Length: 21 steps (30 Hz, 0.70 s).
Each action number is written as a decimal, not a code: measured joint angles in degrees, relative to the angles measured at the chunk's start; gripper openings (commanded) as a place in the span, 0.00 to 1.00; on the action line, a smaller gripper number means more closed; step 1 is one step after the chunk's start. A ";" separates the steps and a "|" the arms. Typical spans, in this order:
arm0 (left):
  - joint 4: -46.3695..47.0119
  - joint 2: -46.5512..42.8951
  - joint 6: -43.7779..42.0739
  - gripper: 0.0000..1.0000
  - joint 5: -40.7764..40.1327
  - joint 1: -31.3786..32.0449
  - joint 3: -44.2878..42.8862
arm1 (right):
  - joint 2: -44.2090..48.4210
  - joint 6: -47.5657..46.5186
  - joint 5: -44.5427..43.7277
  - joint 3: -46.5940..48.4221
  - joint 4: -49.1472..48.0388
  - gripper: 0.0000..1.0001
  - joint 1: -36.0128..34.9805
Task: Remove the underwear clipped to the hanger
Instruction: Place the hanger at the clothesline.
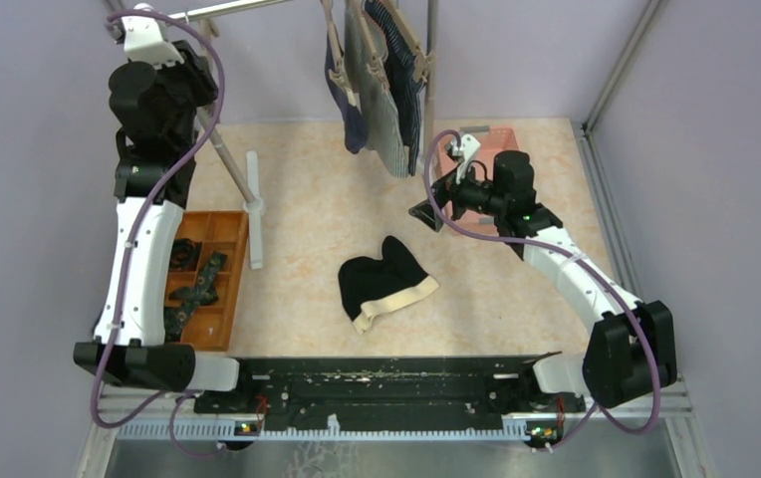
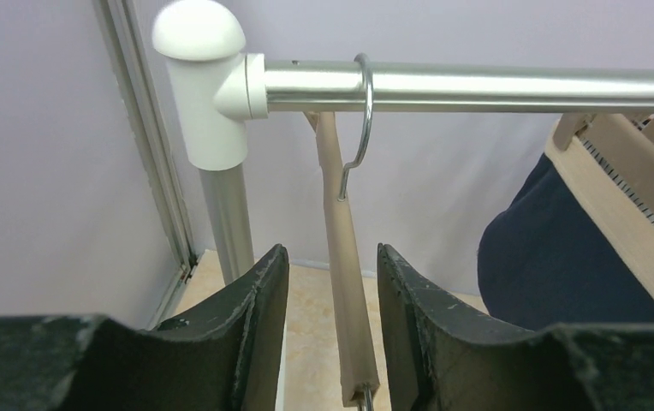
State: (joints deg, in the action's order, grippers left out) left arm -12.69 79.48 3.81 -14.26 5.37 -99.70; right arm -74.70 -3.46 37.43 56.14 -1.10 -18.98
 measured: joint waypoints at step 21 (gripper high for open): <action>-0.76 -6.40 3.04 0.33 11.10 0.00 0.96 | -3.21 0.04 0.00 0.02 3.91 0.99 -0.31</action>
State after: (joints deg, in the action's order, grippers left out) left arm -13.45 73.08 6.85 -3.16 5.37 -98.74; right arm -77.91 -3.42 37.43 56.16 2.81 -19.29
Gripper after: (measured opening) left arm 0.340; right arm 0.987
